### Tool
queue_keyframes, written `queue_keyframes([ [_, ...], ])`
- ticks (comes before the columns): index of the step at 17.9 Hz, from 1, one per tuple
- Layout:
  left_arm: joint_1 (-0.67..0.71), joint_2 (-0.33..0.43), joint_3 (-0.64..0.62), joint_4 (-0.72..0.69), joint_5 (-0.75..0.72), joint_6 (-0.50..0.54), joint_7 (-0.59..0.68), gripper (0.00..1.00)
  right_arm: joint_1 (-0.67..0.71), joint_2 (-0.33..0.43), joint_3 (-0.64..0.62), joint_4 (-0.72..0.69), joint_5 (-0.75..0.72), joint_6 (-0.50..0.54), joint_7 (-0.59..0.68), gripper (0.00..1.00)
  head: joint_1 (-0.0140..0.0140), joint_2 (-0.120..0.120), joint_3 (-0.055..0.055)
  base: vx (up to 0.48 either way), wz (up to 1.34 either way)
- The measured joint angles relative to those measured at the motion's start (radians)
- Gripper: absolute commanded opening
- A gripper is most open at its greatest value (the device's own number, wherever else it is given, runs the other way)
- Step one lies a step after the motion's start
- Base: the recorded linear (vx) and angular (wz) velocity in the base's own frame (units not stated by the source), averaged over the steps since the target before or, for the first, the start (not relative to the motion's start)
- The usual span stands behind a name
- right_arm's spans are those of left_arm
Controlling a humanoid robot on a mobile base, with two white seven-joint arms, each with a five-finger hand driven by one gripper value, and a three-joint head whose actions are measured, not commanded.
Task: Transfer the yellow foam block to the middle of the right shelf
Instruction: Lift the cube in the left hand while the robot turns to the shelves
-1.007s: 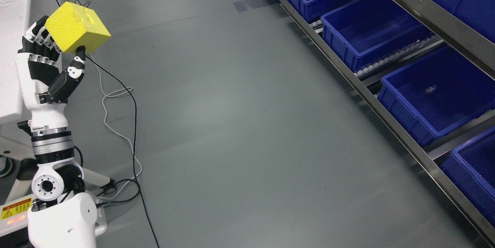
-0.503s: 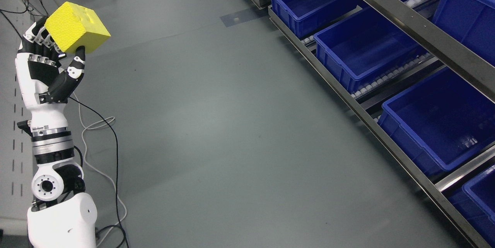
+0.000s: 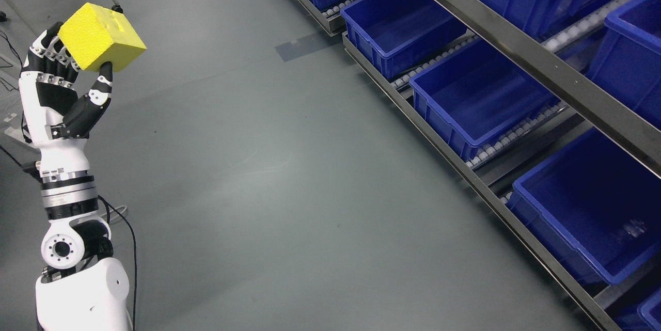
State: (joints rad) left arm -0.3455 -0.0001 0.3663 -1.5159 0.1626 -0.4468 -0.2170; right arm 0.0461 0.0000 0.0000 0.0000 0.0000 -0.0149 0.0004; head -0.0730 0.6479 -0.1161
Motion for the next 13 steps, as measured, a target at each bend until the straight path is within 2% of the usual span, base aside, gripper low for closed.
queue_keyframes([
  [13, -0.003, 0.0, -0.002, 0.0, 0.0, 0.003, 0.0, 0.02, 0.0, 0.0, 0.0, 0.0, 0.0, 0.0, 0.0, 1.0, 0.0, 0.0, 0.0, 0.395, 0.12],
])
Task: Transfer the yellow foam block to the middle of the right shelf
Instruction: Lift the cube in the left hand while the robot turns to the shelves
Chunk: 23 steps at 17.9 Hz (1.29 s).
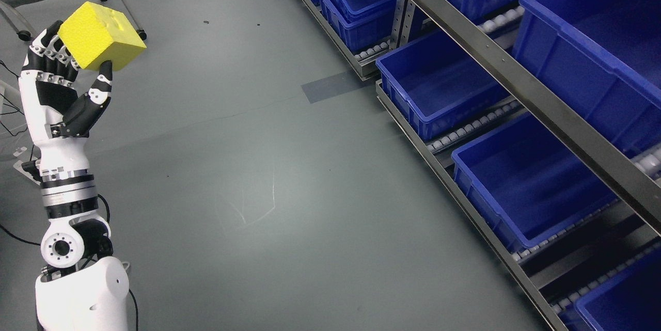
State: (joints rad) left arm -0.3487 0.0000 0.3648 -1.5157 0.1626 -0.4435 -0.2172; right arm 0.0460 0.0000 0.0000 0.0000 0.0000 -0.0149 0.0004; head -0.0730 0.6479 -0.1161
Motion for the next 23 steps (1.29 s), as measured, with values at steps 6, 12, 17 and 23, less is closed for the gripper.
queue_keyframes([
  [6, -0.002, 0.0, -0.002, 0.0, 0.0, 0.0, 0.0, 0.02, 0.0, 0.0, 0.0, 0.0, 0.0, 0.0, 0.0, 1.0, 0.0, 0.0, 0.0, 0.315, 0.01],
  [12, -0.004, 0.0, -0.006, 0.0, 0.0, 0.001, 0.0, 0.02, 0.0, 0.0, 0.0, 0.0, 0.0, 0.0, 0.0, 1.0, 0.0, 0.0, 0.0, 0.222, -0.57],
  [17, -0.007, 0.0, -0.012, 0.0, 0.0, 0.001, 0.0, 0.02, 0.0, 0.0, 0.0, 0.0, 0.0, 0.0, 0.0, 1.0, 0.0, 0.0, 0.0, 0.099, -0.84],
  [23, -0.01, 0.0, -0.021, 0.0, 0.0, 0.003, 0.0, 0.02, 0.0, 0.0, 0.0, 0.0, 0.0, 0.0, 0.0, 1.0, 0.0, 0.0, 0.0, -0.011, -0.82],
])
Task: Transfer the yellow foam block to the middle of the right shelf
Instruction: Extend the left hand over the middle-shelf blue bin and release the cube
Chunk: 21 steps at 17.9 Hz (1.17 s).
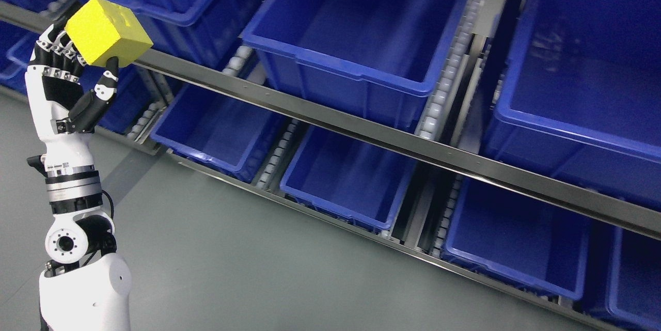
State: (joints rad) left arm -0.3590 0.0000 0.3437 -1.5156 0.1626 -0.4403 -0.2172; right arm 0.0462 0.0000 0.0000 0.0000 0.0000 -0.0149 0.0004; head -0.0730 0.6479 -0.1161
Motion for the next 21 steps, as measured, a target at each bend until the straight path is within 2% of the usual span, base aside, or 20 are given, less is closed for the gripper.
queue_keyframes([
  [7, -0.025, 0.0, -0.013, 0.0, 0.0, -0.013, 0.0, 0.02, 0.0, 0.0, 0.0, 0.0, 0.0, 0.0, 0.0, 1.0, 0.0, 0.0, 0.0, -0.032, -0.68],
  [9, -0.062, 0.0, -0.019, -0.001, -0.003, 0.024, 0.0, 0.02, 0.0, 0.0, 0.0, 0.0, 0.0, 0.0, 0.0, 1.0, 0.0, 0.0, 0.0, 0.01, -0.37],
  [11, -0.113, 0.0, -0.031, -0.001, -0.007, 0.137, -0.001, 0.02, 0.0, 0.0, 0.0, 0.0, 0.0, 0.0, 0.0, 1.0, 0.0, 0.0, 0.0, 0.02, -0.24],
  [16, -0.281, 0.002, -0.064, -0.007, -0.017, 0.545, 0.015, 0.03, 0.0, 0.0, 0.0, 0.0, 0.0, 0.0, 0.0, 1.0, 0.0, 0.0, 0.0, 0.038, -0.08],
  [21, -0.435, 0.001, -0.111, 0.002, -0.084, 0.943, 0.154, 0.03, 0.0, 0.0, 0.0, 0.0, 0.0, 0.0, 0.0, 1.0, 0.0, 0.0, 0.0, 0.034, 0.0],
])
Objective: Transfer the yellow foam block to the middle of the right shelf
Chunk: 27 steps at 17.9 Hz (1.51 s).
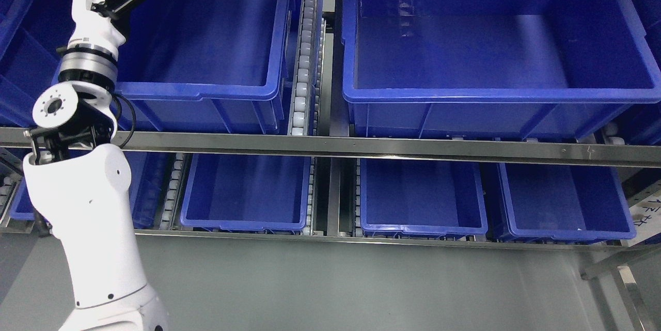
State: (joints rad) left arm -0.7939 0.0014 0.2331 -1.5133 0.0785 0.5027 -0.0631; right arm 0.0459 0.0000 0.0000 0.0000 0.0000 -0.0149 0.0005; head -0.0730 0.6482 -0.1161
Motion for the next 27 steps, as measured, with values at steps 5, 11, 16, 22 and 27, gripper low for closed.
queue_keyframes([
  [5, -0.08, 0.0, -0.064, 0.029, -0.049, 0.25, 0.223, 0.08, 0.0, 0.0, 0.0, 0.0, 0.0, 0.0, 0.0, 1.0, 0.0, 0.0, 0.0, 0.027, -0.02],
  [11, -0.115, -0.001, -0.142, 0.075, -0.07, 0.32, 0.282, 0.66, 0.0, 0.0, 0.0, 0.0, 0.0, 0.0, 0.0, 1.0, 0.0, 0.0, 0.0, 0.03, -0.07],
  [16, -0.123, -0.001, -0.18, 0.122, -0.076, 0.391, 0.288, 0.99, 0.0, 0.0, 0.0, 0.0, 0.0, 0.0, 0.0, 1.0, 0.0, 0.0, 0.0, 0.011, -0.02],
  [22, -0.137, -0.001, -0.205, 0.14, -0.078, 0.353, 0.281, 1.0, 0.0, 0.0, 0.0, 0.0, 0.0, 0.0, 0.0, 1.0, 0.0, 0.0, 0.0, 0.001, 0.0],
  [27, -0.14, 0.007, -0.207, 0.14, -0.078, 0.046, 0.276, 1.0, 0.0, 0.0, 0.0, 0.0, 0.0, 0.0, 0.0, 1.0, 0.0, 0.0, 0.0, 0.004, 0.01],
])
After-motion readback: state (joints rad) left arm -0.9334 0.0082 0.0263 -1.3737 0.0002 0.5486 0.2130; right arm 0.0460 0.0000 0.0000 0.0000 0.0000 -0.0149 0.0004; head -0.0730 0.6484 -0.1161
